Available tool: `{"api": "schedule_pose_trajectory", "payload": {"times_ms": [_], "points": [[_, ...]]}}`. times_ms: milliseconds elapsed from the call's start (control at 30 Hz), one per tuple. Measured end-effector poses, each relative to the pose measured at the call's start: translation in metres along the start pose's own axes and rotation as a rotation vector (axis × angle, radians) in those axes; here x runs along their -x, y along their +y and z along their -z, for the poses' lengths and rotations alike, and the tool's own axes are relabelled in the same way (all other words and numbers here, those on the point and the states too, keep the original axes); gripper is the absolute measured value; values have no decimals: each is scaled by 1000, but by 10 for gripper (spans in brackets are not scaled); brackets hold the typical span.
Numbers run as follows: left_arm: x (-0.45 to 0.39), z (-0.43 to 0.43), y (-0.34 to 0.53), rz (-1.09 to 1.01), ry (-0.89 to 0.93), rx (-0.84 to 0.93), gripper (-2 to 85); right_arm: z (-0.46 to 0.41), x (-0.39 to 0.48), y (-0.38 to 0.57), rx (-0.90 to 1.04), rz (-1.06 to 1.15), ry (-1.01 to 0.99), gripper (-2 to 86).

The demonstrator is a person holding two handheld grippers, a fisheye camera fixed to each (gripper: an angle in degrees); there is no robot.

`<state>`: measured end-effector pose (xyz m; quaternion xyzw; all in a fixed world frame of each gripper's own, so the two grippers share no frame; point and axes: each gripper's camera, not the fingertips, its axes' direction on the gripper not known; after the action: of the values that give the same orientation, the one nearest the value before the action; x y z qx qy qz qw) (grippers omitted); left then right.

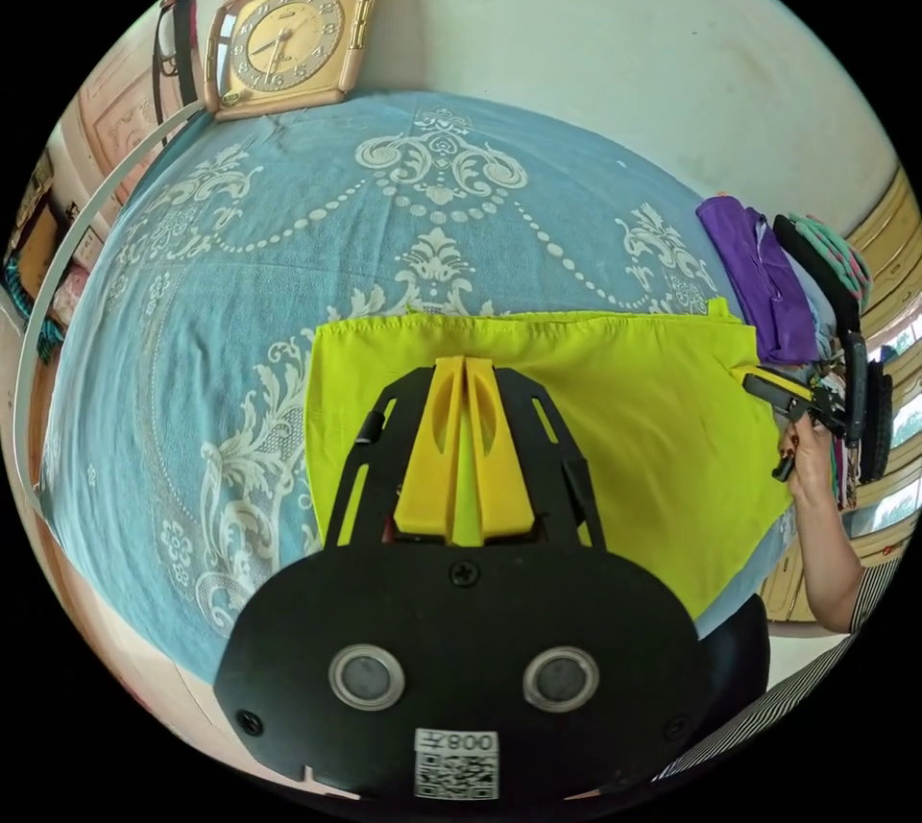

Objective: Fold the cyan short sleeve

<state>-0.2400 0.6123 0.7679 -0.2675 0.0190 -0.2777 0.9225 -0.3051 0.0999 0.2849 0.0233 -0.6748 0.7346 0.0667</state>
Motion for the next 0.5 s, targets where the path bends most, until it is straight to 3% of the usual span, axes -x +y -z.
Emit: {"api": "schedule_pose_trajectory", "payload": {"times_ms": [167,267,400,500], "points": [[16,19,24,-18,29,-79,3,4,-13,23,-54,-19,0,-2],[34,10,32,6,13,-10,3,-3,-28,34,-97,-49,26,0],[57,12,45,47,77,-13,3,-42,-57,35,2,-100,-27,2],[66,31,63,30,95,-55,5,-36,-70,52,-37,-120,-54,2]]}}
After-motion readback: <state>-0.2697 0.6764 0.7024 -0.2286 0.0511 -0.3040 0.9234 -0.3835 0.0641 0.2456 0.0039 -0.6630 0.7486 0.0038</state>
